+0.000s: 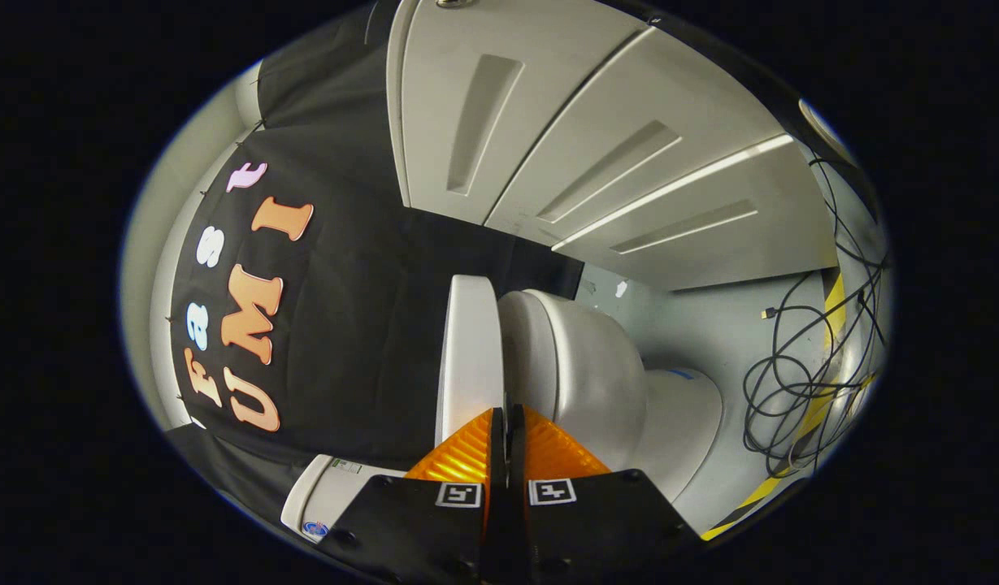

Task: Open the toilet lid.

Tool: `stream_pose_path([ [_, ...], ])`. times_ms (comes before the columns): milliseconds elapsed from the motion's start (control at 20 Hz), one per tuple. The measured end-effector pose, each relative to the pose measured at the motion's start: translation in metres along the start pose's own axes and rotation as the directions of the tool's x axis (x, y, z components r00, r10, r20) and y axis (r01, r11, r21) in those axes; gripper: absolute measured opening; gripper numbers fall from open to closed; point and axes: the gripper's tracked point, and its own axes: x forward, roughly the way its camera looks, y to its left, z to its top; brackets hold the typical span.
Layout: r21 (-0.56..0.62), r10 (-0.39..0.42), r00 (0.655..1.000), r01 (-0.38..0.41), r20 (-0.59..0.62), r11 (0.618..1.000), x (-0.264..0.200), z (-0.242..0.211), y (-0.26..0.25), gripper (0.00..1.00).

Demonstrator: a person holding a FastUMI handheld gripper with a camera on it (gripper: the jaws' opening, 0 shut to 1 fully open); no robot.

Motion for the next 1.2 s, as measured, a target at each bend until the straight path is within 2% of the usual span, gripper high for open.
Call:
stream_pose_path([
  [450,-0.128,0.034,0.998,-0.028,0.046,0.991,-0.001,0.008,0.069,0.08],
  [550,-0.19,0.037,0.999,-0.03,0.032,0.981,-0.005,0.003,0.089,0.07],
  [700,-0.292,0.065,0.993,-0.032,0.103,0.956,0.007,0.015,0.125,0.07],
  [900,-0.314,0.089,0.991,-0.053,0.103,0.948,0.0,0.003,0.157,0.07],
  [1200,-0.409,0.1,0.991,-0.057,0.085,0.911,-0.005,-0.011,0.191,0.07],
])
